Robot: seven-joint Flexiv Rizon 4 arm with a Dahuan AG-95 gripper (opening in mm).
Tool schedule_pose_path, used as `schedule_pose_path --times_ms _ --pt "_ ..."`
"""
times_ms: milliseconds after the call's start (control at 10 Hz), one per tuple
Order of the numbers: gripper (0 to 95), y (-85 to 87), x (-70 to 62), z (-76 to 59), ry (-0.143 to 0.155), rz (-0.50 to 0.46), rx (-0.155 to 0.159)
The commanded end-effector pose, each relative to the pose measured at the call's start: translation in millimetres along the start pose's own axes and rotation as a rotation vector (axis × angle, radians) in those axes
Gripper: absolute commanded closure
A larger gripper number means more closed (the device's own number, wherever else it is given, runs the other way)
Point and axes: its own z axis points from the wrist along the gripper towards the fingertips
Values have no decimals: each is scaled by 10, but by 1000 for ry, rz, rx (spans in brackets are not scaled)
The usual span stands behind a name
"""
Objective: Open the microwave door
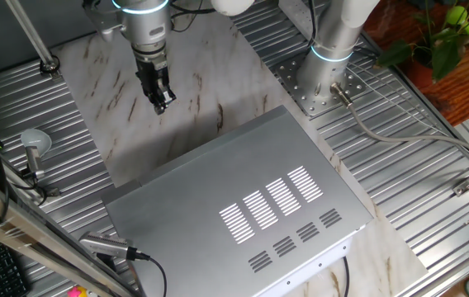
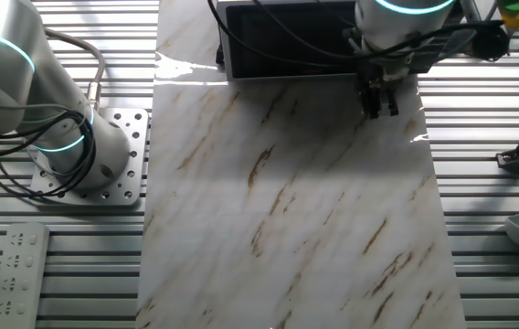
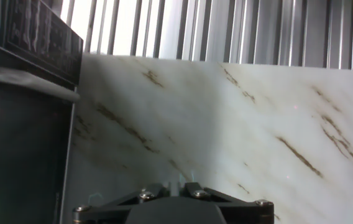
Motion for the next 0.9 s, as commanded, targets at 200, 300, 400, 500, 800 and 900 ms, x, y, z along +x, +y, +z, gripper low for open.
schedule_pose_path --times_ms 200,300,400,500,800,900 --pt "760 4 -46 -5 -27 -4 -6" --pt "760 3 -69 -4 -30 -3 -7" --pt "760 2 -88 -2 -31 -5 -8" --pt "760 -2 -109 6 -36 -6 -14" --pt "760 -21 -180 56 -49 -14 -22" --pt "760 -31 -198 83 -53 -15 -25"
